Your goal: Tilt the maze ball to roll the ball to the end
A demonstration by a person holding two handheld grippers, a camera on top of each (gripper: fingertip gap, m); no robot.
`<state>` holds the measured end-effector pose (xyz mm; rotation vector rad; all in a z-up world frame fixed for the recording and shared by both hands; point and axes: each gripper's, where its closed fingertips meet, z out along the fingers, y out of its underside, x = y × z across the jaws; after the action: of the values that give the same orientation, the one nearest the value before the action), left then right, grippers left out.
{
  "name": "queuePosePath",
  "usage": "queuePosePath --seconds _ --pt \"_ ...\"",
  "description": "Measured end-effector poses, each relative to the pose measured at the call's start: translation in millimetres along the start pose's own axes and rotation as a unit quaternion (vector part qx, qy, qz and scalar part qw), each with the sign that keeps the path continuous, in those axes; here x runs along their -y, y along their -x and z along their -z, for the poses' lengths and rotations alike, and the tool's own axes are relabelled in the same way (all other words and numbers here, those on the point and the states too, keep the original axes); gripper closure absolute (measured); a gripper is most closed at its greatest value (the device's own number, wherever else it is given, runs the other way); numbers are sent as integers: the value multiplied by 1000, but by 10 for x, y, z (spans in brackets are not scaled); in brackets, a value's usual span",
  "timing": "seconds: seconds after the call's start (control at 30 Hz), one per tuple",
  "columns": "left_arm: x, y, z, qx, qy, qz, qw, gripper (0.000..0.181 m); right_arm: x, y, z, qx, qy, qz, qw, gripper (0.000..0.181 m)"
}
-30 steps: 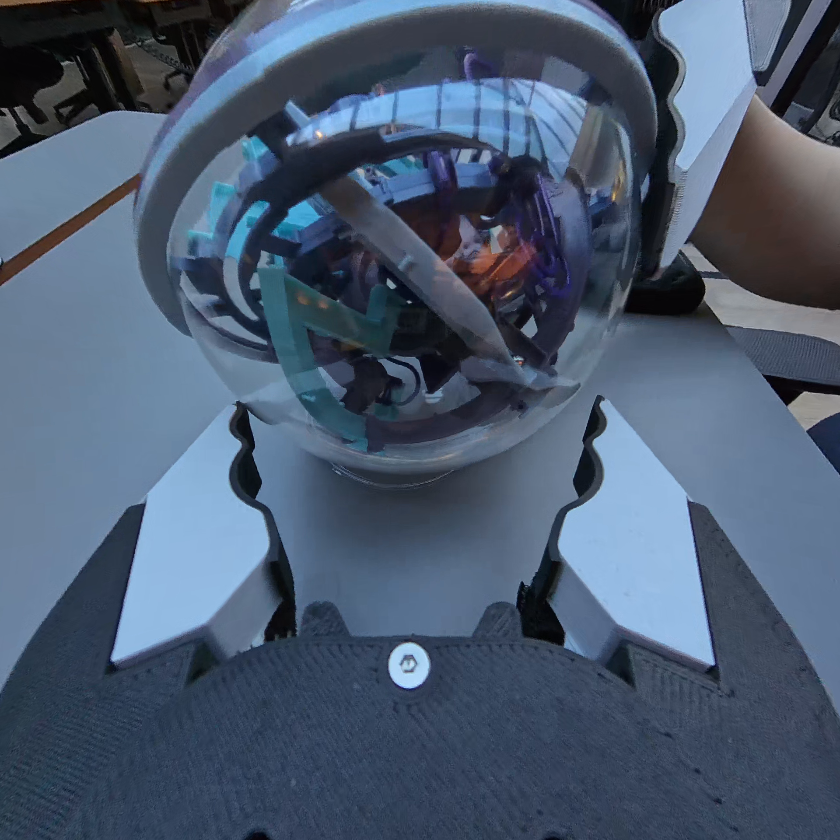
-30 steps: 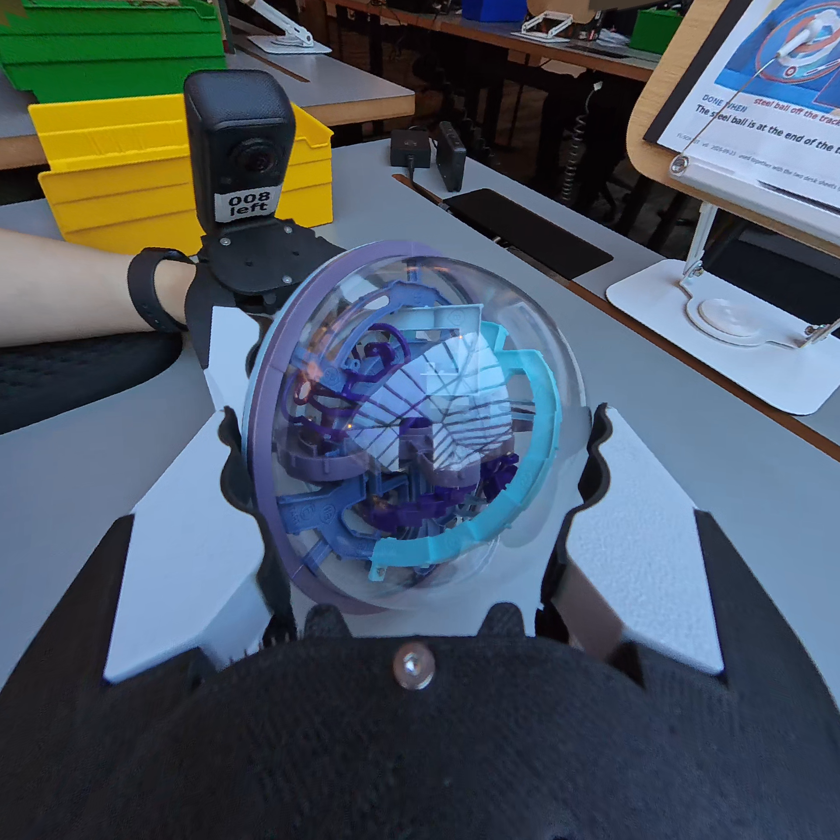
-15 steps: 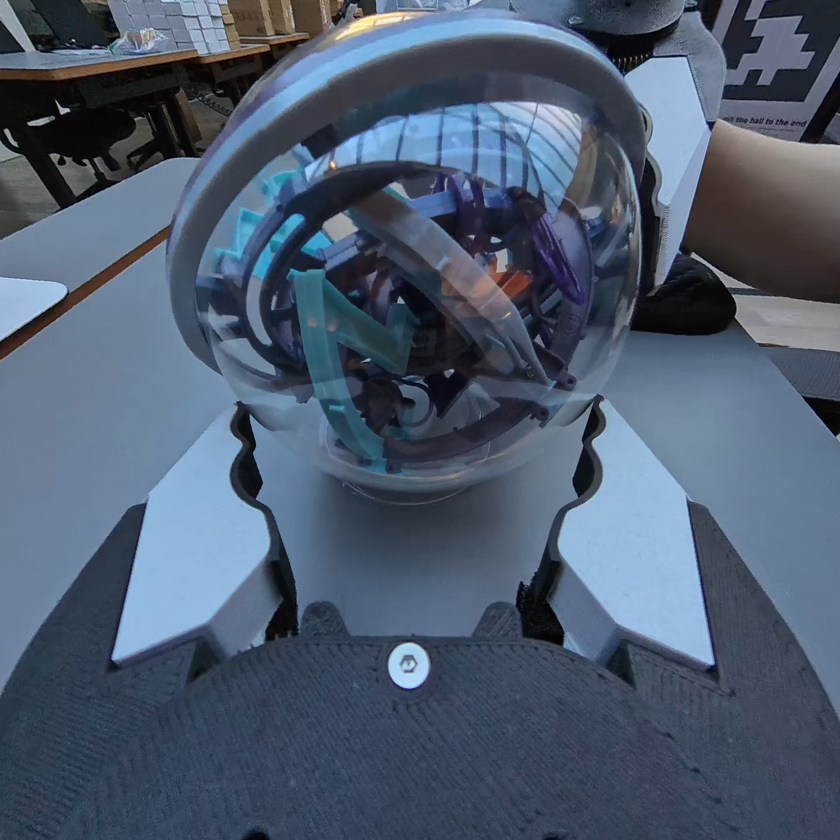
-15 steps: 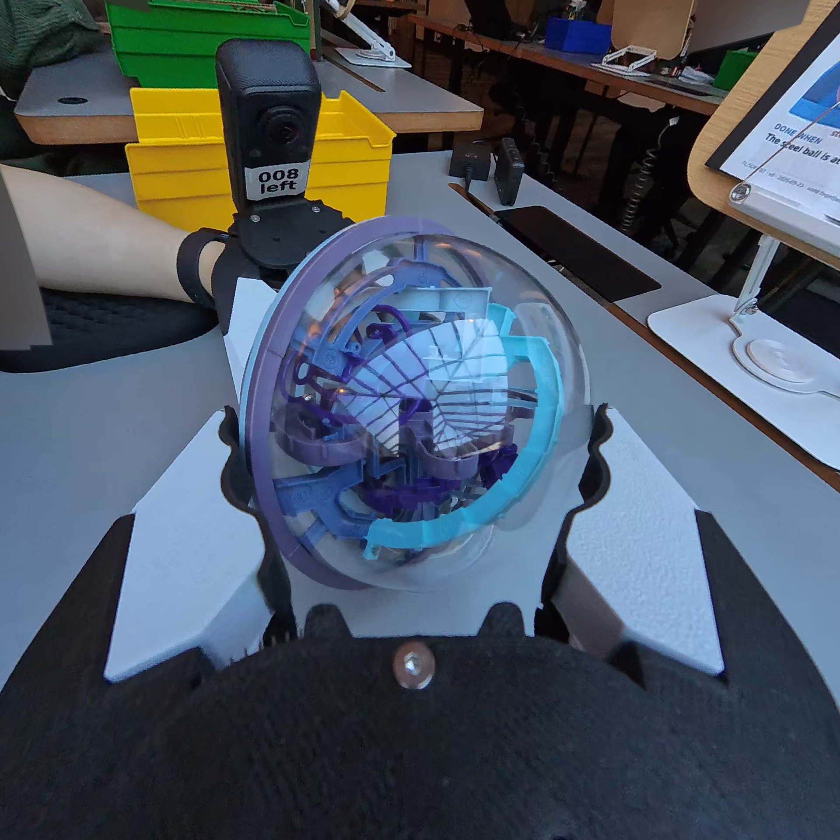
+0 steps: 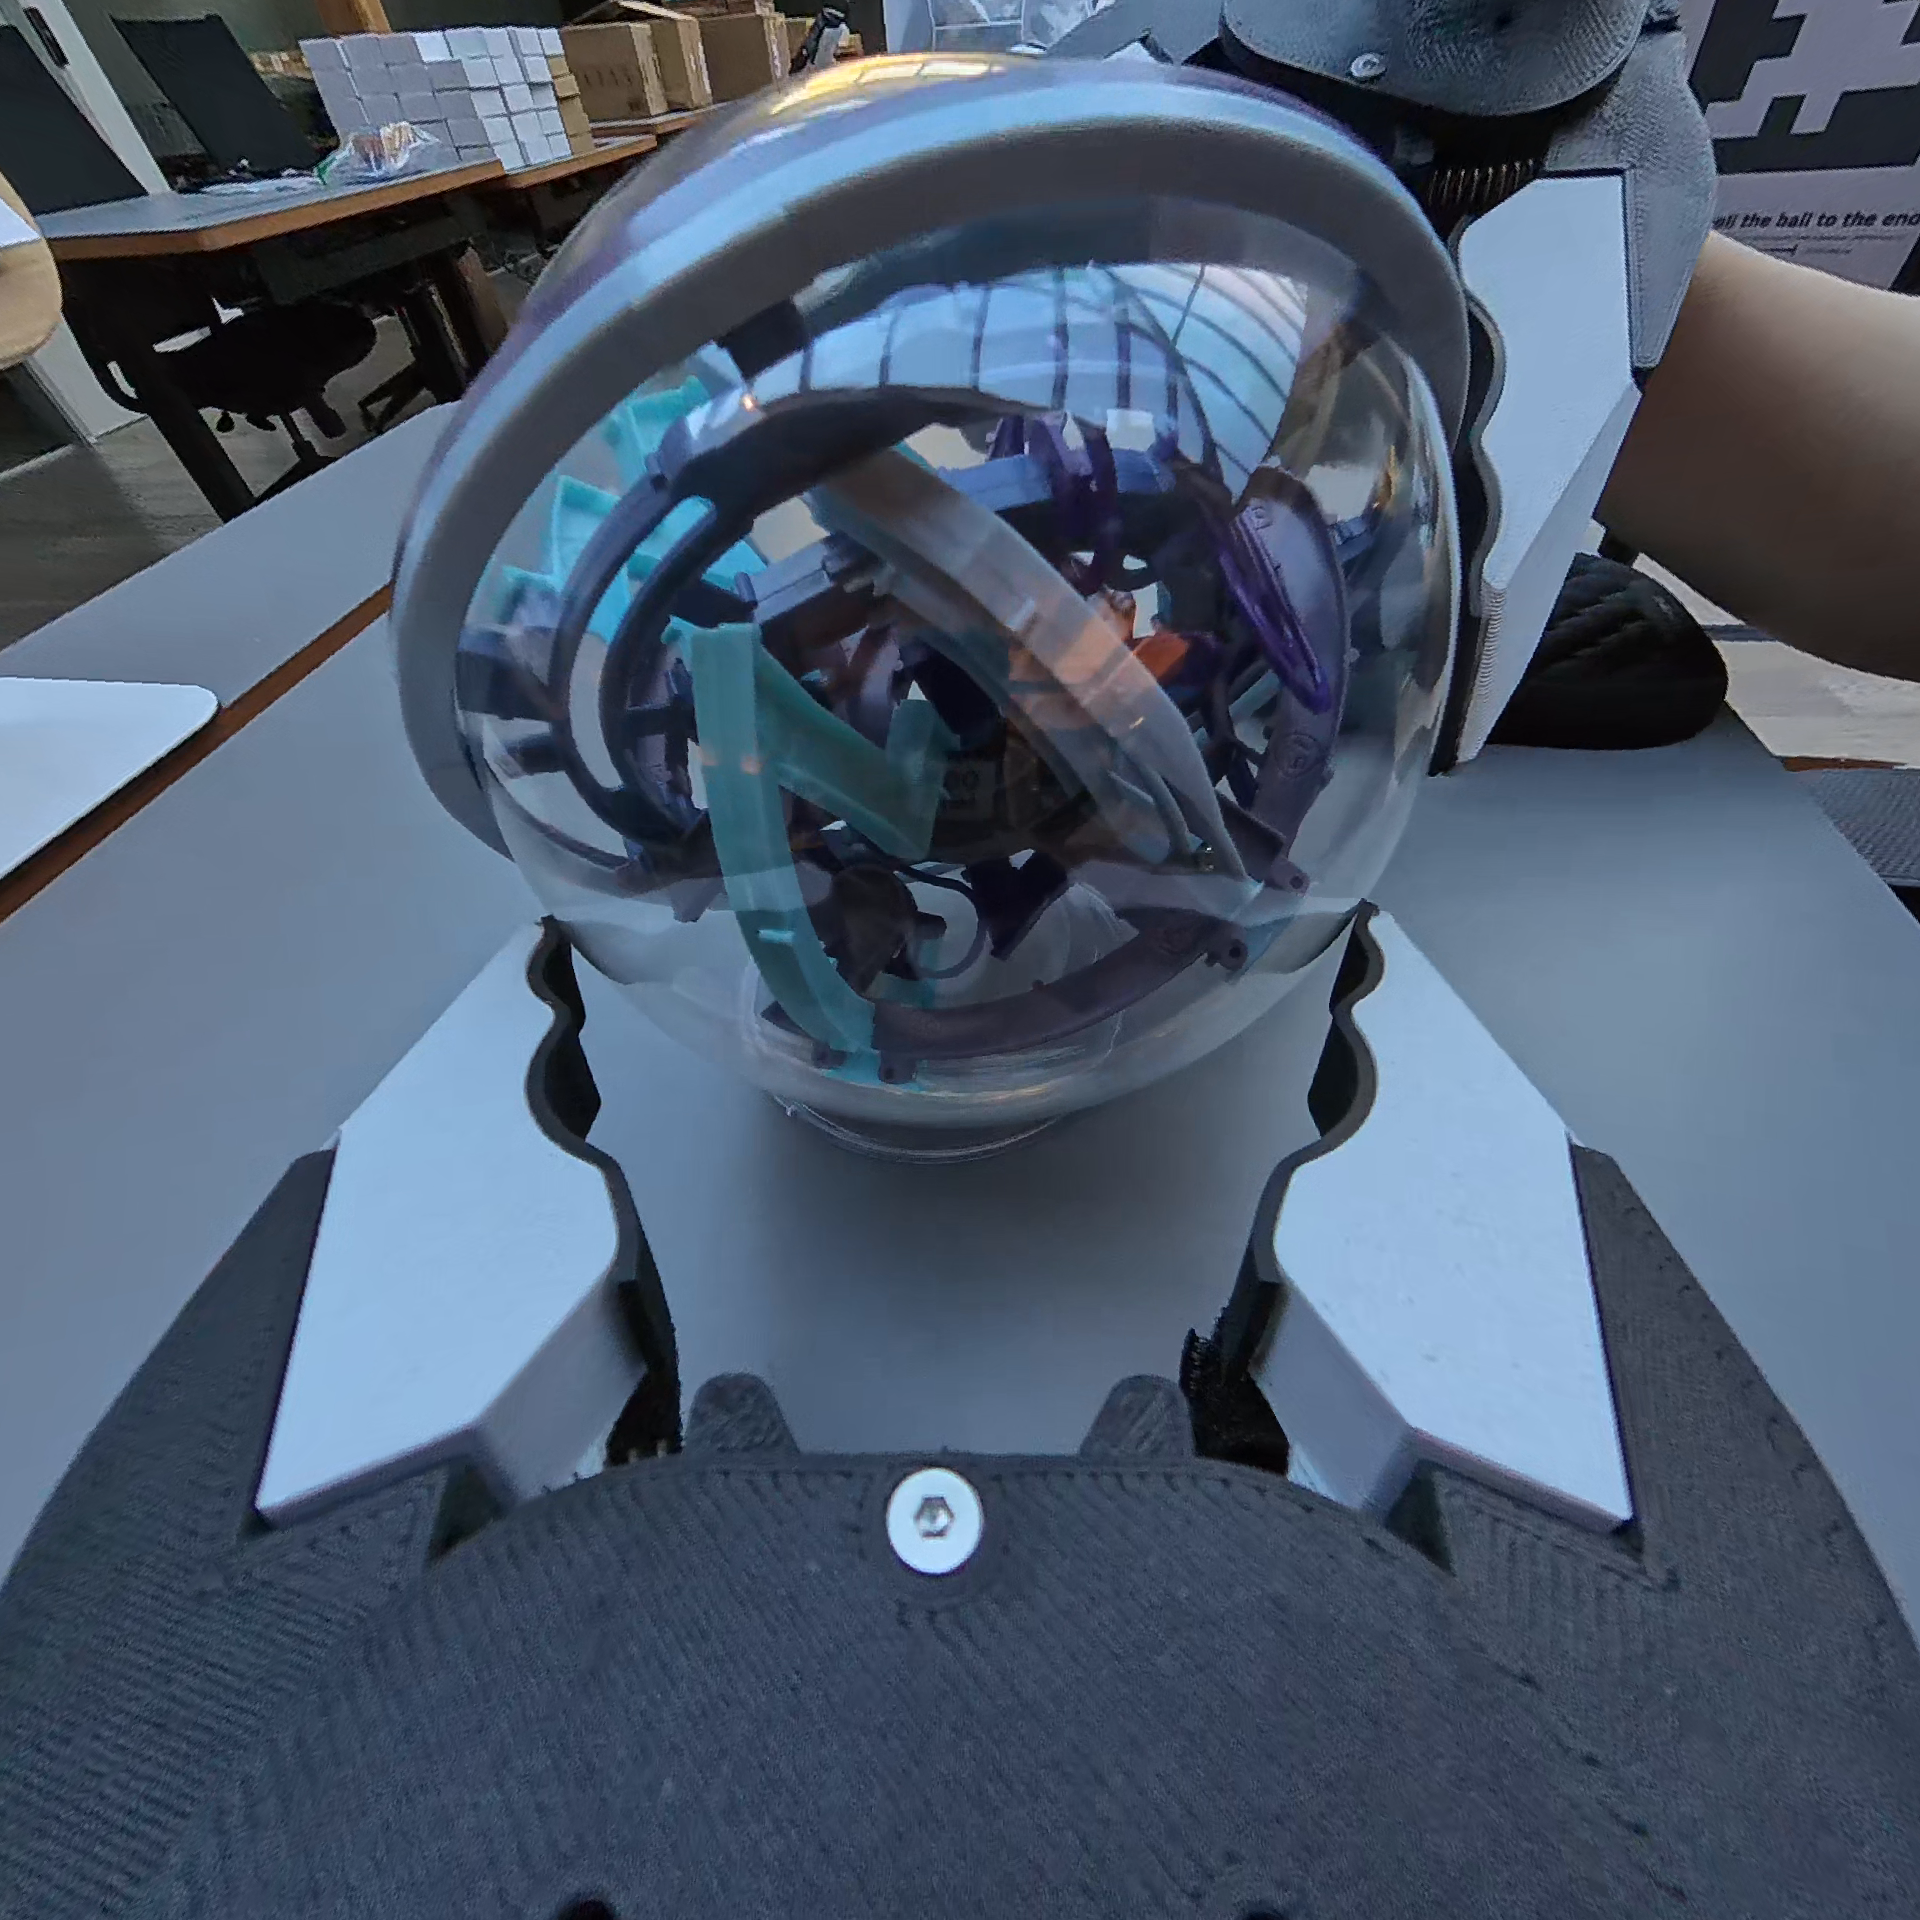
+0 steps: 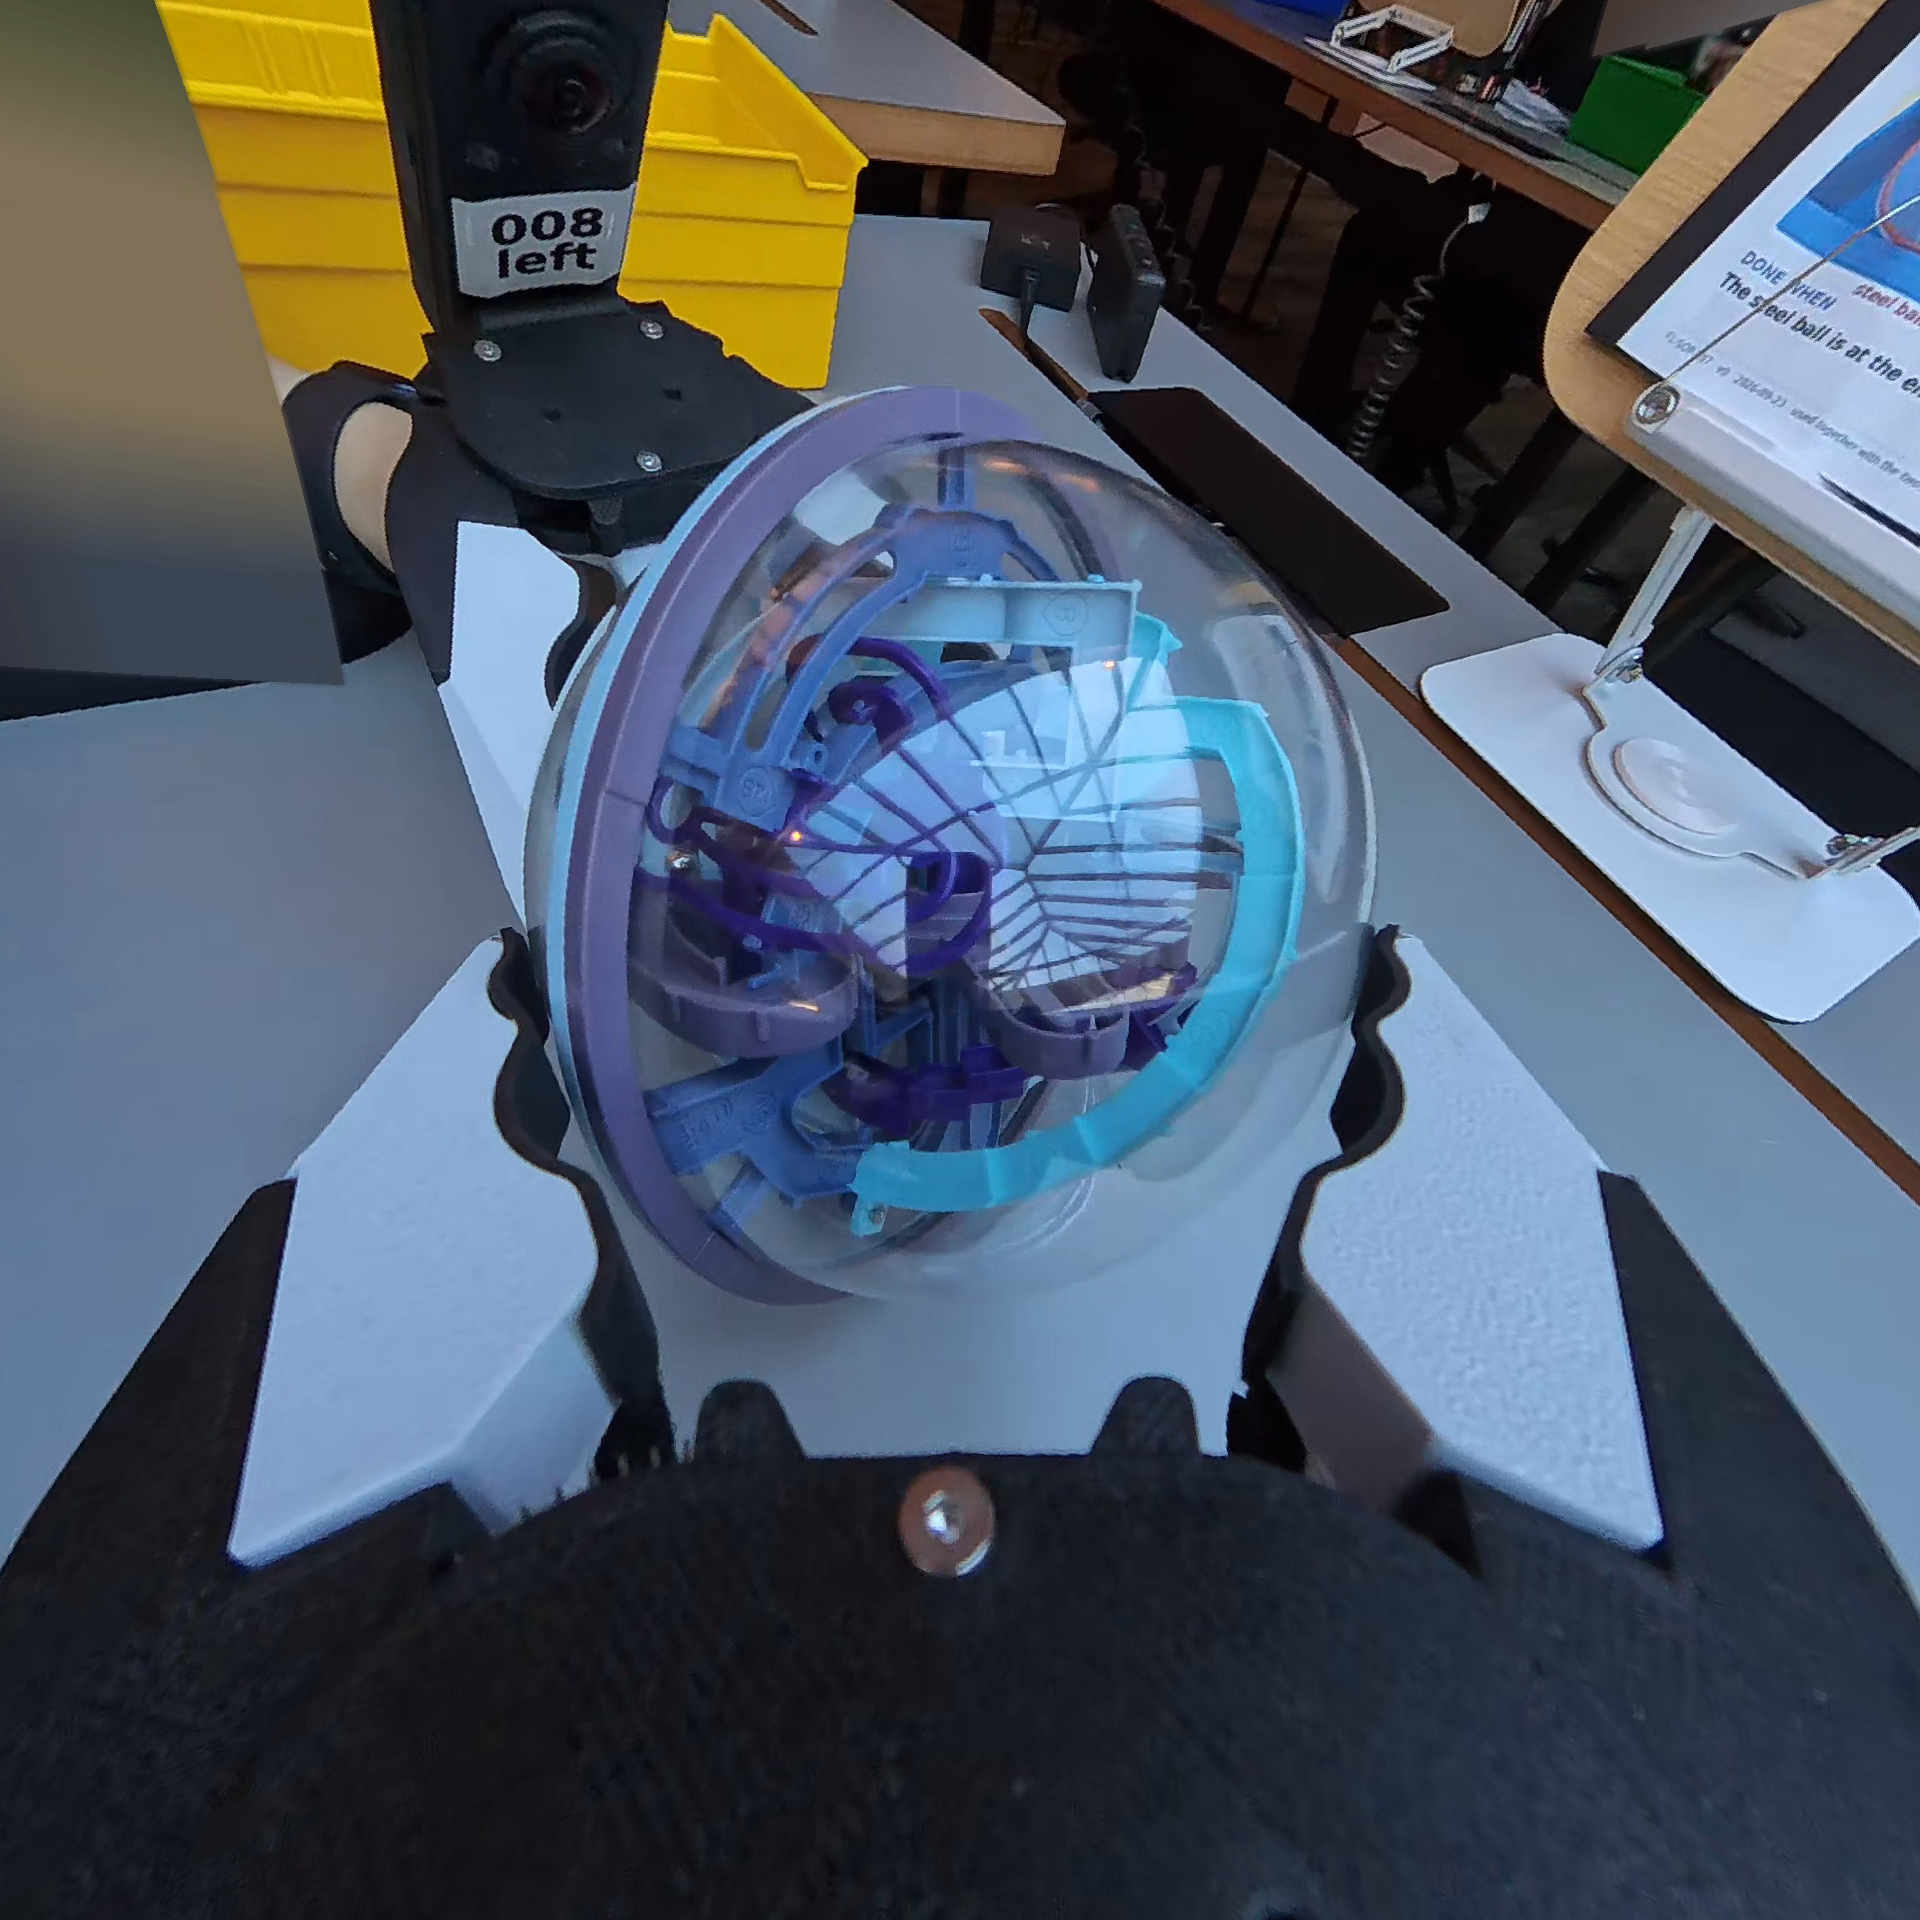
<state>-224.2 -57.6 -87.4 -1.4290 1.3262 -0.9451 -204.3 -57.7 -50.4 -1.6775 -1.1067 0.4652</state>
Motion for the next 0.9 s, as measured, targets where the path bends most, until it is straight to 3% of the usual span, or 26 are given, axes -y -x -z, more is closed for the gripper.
queuePosePath --seconds 0.5,0.9 --pt "-85 64 9 9 18 -23 1000 46 -23 -50 -27 51 7 4 999 31" --pt "-81 132 36 -1 13 -9 1000 39 -43 -59 -36 89 16 29 996 31"
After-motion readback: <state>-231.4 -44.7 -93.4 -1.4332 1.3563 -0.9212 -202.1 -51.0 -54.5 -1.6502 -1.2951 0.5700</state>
